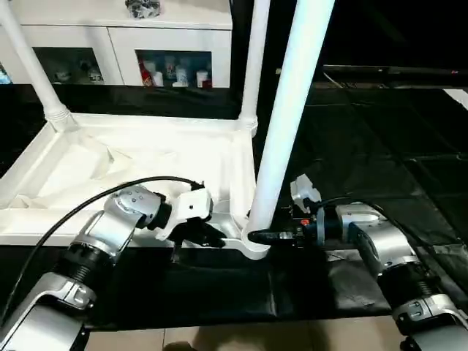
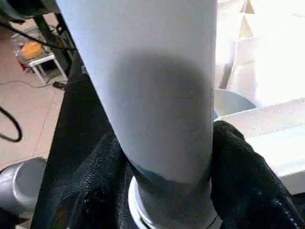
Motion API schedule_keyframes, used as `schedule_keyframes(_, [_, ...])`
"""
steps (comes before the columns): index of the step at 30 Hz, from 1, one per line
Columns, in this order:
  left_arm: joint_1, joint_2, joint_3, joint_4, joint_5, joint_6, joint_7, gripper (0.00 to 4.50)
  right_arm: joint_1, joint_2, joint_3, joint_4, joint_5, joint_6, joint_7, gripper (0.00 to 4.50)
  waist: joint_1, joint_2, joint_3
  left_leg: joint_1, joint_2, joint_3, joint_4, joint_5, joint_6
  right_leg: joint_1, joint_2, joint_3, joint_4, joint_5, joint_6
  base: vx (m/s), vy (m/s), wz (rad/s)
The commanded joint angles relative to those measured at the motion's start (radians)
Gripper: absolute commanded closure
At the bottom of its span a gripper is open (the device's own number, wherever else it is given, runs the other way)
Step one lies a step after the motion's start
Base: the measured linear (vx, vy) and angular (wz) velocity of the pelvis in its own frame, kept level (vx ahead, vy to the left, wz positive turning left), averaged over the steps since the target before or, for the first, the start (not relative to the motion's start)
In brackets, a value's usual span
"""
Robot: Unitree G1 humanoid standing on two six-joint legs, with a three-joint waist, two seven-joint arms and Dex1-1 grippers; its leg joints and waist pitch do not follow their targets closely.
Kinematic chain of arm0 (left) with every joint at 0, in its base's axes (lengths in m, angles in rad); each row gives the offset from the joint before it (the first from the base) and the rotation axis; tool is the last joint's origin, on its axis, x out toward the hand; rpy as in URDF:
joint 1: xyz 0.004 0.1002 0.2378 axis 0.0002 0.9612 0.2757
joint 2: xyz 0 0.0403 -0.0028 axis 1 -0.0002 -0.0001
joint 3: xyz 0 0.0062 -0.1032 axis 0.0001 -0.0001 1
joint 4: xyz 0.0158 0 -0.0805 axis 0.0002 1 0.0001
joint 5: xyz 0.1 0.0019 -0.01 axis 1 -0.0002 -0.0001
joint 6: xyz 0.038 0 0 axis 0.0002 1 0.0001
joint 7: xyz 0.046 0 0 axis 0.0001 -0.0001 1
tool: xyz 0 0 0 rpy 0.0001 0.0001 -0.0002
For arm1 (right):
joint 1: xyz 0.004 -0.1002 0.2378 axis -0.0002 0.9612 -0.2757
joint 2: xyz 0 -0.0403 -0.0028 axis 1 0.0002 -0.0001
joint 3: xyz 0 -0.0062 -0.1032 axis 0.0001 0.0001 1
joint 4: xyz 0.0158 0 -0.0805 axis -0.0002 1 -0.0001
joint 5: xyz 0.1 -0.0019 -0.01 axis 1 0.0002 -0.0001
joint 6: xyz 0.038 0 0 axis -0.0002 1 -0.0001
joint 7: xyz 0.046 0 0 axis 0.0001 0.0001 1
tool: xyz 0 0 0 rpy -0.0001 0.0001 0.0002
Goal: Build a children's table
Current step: Rotate leg to tighten
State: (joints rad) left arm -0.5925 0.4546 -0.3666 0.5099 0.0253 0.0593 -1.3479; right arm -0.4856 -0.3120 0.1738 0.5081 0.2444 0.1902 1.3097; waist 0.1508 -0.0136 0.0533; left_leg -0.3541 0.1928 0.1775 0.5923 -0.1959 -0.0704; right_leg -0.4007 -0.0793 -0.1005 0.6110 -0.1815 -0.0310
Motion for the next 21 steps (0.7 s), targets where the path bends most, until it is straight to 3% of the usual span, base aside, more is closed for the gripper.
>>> schedule_keyframes(1, [-0.034, -0.053, 0.007, 0.039, 0.030, 0.067, 0.119, 4.50, 0.026, 0.058, -0.019, -0.028, 0.014, 0.035, -0.121, 2.41, -0.005, 0.001, -0.063, 0.010, 0.050, -0.010, -0.071, -0.163, 0.024, 0.049, -0.085, 0.064, -0.075, -0.257, -0.182, 0.000, 0.000, 0.00])
schedule_keyframes(3, [-0.048, -0.086, 0.018, 0.045, 0.028, 0.108, 0.165, 4.50, 0.029, 0.094, -0.029, -0.023, -0.012, 0.056, -0.233, 2.44, -0.012, 0.002, -0.058, 0.012, 0.048, -0.015, -0.078, -0.197, 0.000, 0.050, -0.087, 0.063, -0.084, -0.333, -0.162, 0.000, 0.000, 0.00])
schedule_keyframes(4, [-0.062, -0.117, 0.030, 0.053, 0.025, 0.144, 0.208, 4.50, 0.027, 0.126, -0.034, -0.013, -0.034, 0.074, -0.322, 2.46, -0.015, -0.003, -0.060, 0.011, 0.043, -0.019, -0.079, -0.212, -0.009, 0.054, -0.089, 0.059, -0.091, -0.402, -0.133, 0.000, 0.000, 0.00])
schedule_keyframes(5, [-0.067, -0.128, 0.034, 0.057, 0.023, 0.156, 0.224, 4.50, 0.025, 0.137, -0.035, -0.009, -0.039, 0.080, -0.346, 2.46, -0.019, -0.001, -0.055, 0.013, 0.042, -0.017, -0.080, -0.217, -0.014, 0.047, -0.089, 0.061, -0.098, -0.444, -0.116, 0.000, 0.000, 0.00])
schedule_keyframes(6, [-0.078, -0.153, 0.043, 0.068, 0.022, 0.178, 0.262, 4.50, 0.019, 0.160, -0.041, 0.002, -0.048, 0.093, -0.399, 2.47, -0.022, -0.002, -0.056, 0.011, 0.041, -0.021, -0.081, -0.228, -0.014, 0.051, -0.092, 0.058, -0.103, -0.483, -0.100, -0.055, 0.000, -0.07])
schedule_keyframes(8, [-0.115, -0.221, 0.066, 0.117, 0.029, 0.224, 0.381, 4.50, -0.020, 0.226, -0.058, 0.059, -0.074, 0.146, -0.557, 2.49, -0.032, 0.004, -0.054, 0.012, 0.039, -0.022, -0.081, -0.242, -0.024, 0.044, -0.087, 0.056, -0.109, -0.507, -0.088, 0.000, 0.000, 0.00])
schedule_keyframes(10, [-0.148, -0.283, 0.089, 0.170, 0.032, 0.251, 0.493, 4.50, -0.078, 0.286, -0.085, 0.148, -0.101, 0.155, -0.727, 2.51, -0.047, 0.000, -0.057, 0.010, 0.033, -0.025, -0.079, -0.244, -0.035, 0.048, -0.088, 0.051, -0.109, -0.529, -0.084, 0.000, 0.000, 0.00])
schedule_keyframes(12, [-0.169, -0.318, 0.107, 0.201, 0.033, 0.259, 0.568, 4.50, -0.112, 0.322, -0.093, 0.196, -0.110, 0.151, -0.798, 2.51, -0.055, 0.004, -0.056, 0.004, 0.033, -0.026, -0.078, -0.236, -0.020, 0.049, -0.088, 0.052, -0.114, -0.508, -0.077, 0.000, 0.000, 0.00])
schedule_keyframes(16, [-0.195, -0.361, 0.142, 0.225, 0.037, 0.264, 0.641, 4.50, -0.135, 0.371, -0.084, 0.212, -0.140, 0.104, -0.846, 2.51, -0.058, 0.003, -0.061, 0.008, 0.033, -0.021, -0.076, -0.216, -0.003, 0.046, -0.084, 0.055, -0.109, -0.432, -0.102, 0.000, 0.000, 0.00])
schedule_keyframes(18, [-0.187, -0.343, 0.132, 0.211, 0.048, 0.254, 0.611, 4.50, -0.126, 0.375, -0.105, 0.193, -0.122, 0.101, -0.838, 2.01, -0.055, 0.000, -0.063, 0.003, 0.036, -0.021, -0.077, -0.192, 0.015, 0.052, -0.083, 0.059, -0.098, -0.362, -0.121, 0.000, 0.000, 0.00])
schedule_keyframes(21, [-0.170, -0.309, 0.119, 0.196, 0.052, 0.242, 0.559, 4.50, -0.108, 0.353, -0.114, 0.177, -0.123, 0.080, -0.815, 1.65, -0.055, 0.002, -0.066, -0.001, 0.038, -0.020, -0.077, -0.159, 0.022, 0.056, -0.083, 0.060, -0.086, -0.273, -0.147, 0.000, 0.000, 0.00])
